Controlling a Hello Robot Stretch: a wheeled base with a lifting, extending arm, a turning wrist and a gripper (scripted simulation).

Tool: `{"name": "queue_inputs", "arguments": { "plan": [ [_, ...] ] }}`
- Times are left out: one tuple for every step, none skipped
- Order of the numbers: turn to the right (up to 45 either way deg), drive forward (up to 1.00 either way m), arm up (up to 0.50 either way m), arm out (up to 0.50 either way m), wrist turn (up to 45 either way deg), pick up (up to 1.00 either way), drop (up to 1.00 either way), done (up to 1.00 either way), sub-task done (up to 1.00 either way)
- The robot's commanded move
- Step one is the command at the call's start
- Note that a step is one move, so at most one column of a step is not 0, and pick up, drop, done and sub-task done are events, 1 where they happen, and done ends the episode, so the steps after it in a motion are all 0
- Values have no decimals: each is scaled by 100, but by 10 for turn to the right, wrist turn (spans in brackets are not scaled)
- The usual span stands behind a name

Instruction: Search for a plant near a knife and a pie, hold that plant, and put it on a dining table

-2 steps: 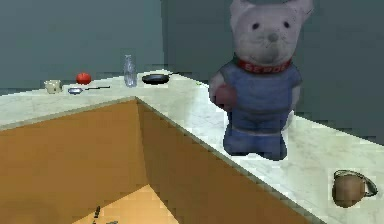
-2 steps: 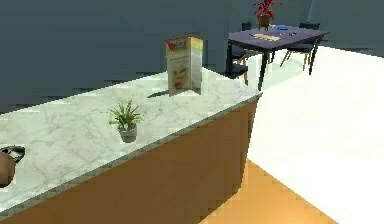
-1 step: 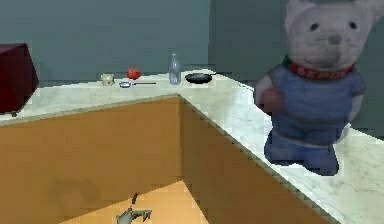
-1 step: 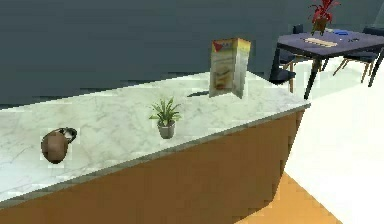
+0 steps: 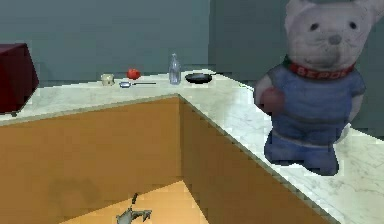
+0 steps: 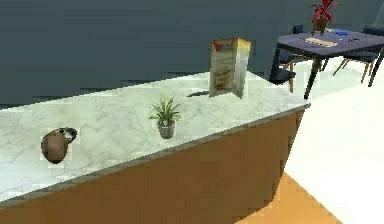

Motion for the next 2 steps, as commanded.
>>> {"name": "queue_inputs", "arguments": {
  "plan": [
    [0,0,38,0,0,0,0,0,0],
    [0,0,0,32,0,0,0,0,0]
  ]
}}
